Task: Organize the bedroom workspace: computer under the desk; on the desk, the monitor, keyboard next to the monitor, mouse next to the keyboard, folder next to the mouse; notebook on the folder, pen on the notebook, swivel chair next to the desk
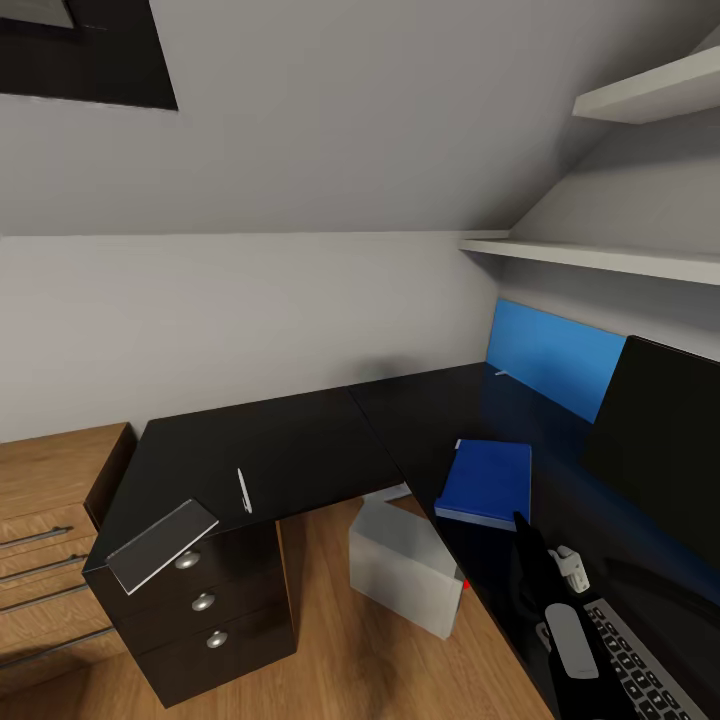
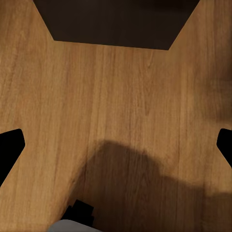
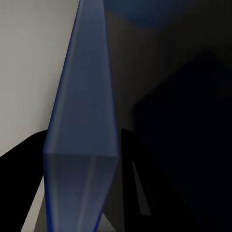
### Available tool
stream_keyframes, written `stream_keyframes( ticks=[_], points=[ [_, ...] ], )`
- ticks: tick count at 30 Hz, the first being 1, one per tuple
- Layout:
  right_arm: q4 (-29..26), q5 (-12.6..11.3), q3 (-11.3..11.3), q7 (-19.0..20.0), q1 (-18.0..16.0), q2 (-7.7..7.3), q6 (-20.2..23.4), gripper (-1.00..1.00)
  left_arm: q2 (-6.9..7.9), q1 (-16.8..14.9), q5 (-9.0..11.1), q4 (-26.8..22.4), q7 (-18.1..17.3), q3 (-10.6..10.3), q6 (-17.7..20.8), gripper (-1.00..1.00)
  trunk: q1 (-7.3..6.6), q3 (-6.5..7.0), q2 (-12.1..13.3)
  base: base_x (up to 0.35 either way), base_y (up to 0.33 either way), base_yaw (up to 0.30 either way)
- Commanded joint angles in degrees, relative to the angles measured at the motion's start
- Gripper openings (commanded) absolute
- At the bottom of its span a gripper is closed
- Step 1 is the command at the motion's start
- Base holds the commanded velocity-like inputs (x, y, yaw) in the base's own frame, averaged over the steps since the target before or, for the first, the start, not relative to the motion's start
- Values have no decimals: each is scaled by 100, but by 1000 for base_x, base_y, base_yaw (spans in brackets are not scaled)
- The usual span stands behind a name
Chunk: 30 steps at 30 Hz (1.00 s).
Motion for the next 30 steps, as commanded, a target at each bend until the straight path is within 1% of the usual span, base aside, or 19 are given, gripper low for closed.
stream_keyframes(
  ticks=[1, 11, 30],
  points=[
    [-2, -58, -25, 32, -6, 6, 37, -100, -3, -2, 56, -8, 6, 6, 13, 100, 0, -6, -4, 0, 0, 0],
    [-23, -58, -25, -68, -6, 4, 37, -100, 5, -2, 56, -8, -2, 6, 13, 100, 0, -6, -4, 0, 0, 0],
    [-28, -58, -48, -85, -6, -3, 37, -100, 5, -2, 56, -8, -2, 6, 10, 100, 0, -6, -4, 0, 0, 0]
  ],
)
